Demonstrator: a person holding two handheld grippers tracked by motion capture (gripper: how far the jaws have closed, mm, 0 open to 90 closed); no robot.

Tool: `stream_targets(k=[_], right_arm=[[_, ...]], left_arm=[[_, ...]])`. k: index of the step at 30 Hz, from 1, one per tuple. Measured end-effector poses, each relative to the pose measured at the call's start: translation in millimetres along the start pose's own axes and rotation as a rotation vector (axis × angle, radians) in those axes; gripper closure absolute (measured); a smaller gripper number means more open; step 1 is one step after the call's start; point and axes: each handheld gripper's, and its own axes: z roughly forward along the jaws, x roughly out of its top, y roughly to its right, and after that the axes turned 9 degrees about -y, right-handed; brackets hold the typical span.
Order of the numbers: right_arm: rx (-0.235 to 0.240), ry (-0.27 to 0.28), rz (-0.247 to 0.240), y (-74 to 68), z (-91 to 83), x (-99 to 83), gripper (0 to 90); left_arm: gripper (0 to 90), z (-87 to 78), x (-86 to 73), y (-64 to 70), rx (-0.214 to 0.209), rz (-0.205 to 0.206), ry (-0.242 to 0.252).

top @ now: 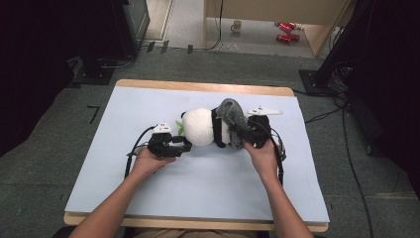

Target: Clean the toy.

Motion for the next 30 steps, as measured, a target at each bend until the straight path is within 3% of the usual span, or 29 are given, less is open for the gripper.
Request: stream_targets(k=[5,6,10,14,21,24,30], right_arm=[[-0.019,0.014,0.002,3.5,3.5,3.9,71.5],[-0.021,0.014,0.004,4.1,3.9,4.5,71.5],[-0.019,0.016,0.007,5.8,4.4,5.5,71.4],[-0.019,0.016,0.008,8.3,6.0,7.8,71.2],[-0.011,0.023,0.018,7.4,9.1,13.8,71.2],[-0.004,0.025,0.028,8.1,8.9,13.3,71.2],[-0.008,0.028,0.032,6.4,8.0,13.2,71.4]], left_arm=[[41.1,-2.6,1.3,4.0,0.038,0.059,0.044],[40.7,-4.7,2.0,3.5,0.037,0.052,0.051],[40.4,-14.7,7.3,-0.1,-0.010,0.016,0.073],[34.3,-17.9,14.3,-1.3,-0.052,0.014,0.065],[29.5,-4.8,17.9,5.1,-0.015,0.041,0.044],[29.8,1.8,18.3,8.5,0.026,0.065,0.043],[45.0,10.5,17.1,11.6,0.137,0.127,0.069]])
